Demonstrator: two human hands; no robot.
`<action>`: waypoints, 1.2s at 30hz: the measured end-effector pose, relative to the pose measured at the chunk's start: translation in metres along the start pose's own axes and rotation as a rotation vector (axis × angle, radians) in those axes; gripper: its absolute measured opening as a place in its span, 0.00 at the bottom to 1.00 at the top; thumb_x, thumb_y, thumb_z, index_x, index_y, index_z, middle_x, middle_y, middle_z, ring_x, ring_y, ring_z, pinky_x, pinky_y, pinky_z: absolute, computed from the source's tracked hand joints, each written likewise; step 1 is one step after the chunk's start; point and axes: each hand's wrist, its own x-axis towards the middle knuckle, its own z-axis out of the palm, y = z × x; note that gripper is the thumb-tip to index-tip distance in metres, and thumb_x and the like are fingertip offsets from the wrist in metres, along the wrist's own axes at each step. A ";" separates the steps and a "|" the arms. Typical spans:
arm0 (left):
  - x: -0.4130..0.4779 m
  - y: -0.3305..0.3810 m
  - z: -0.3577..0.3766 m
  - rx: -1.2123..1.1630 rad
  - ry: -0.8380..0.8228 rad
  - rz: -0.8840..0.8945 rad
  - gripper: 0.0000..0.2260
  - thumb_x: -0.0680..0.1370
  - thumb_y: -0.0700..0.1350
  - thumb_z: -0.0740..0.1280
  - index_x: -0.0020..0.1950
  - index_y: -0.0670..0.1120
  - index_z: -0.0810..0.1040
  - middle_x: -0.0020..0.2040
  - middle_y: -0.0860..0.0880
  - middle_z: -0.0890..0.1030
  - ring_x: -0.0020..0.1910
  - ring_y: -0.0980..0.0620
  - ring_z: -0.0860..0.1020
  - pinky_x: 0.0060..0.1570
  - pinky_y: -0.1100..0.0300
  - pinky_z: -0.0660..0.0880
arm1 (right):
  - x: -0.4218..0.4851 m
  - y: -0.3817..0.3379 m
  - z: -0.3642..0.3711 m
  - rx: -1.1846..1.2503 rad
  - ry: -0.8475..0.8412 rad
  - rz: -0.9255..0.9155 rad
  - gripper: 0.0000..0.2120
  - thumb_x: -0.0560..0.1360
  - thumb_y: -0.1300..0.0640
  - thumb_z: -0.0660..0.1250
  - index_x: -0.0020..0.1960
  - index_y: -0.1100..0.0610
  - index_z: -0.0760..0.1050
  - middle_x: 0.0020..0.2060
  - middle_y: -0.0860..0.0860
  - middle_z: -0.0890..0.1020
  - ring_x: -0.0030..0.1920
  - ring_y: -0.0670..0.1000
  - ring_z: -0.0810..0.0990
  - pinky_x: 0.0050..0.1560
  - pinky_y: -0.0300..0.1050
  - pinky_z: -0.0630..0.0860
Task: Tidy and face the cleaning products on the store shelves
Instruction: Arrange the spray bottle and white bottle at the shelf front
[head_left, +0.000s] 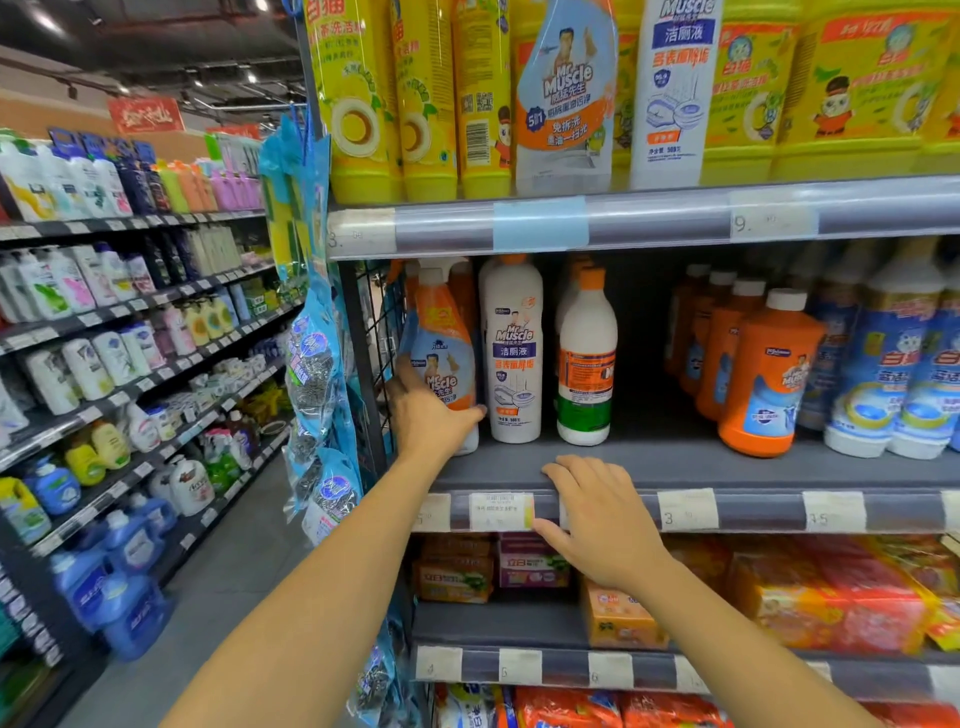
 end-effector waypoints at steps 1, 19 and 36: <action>0.002 0.000 0.000 0.004 -0.011 0.004 0.57 0.60 0.53 0.81 0.78 0.44 0.48 0.70 0.36 0.62 0.69 0.36 0.65 0.64 0.45 0.70 | 0.000 0.000 0.001 0.003 0.001 0.001 0.30 0.74 0.34 0.56 0.68 0.52 0.69 0.63 0.49 0.74 0.62 0.52 0.71 0.63 0.49 0.66; 0.002 -0.005 0.010 -0.026 0.001 -0.009 0.56 0.61 0.51 0.82 0.77 0.47 0.48 0.71 0.35 0.59 0.70 0.34 0.63 0.67 0.40 0.66 | 0.001 -0.001 0.004 0.000 0.033 0.017 0.30 0.73 0.33 0.57 0.68 0.52 0.69 0.62 0.49 0.74 0.62 0.51 0.71 0.63 0.49 0.66; -0.100 0.050 -0.016 0.670 -0.523 0.031 0.33 0.70 0.63 0.70 0.70 0.49 0.69 0.70 0.43 0.66 0.70 0.40 0.64 0.66 0.44 0.67 | -0.006 0.033 -0.059 0.381 -0.245 0.066 0.28 0.75 0.52 0.66 0.73 0.54 0.64 0.70 0.53 0.68 0.69 0.56 0.65 0.69 0.52 0.65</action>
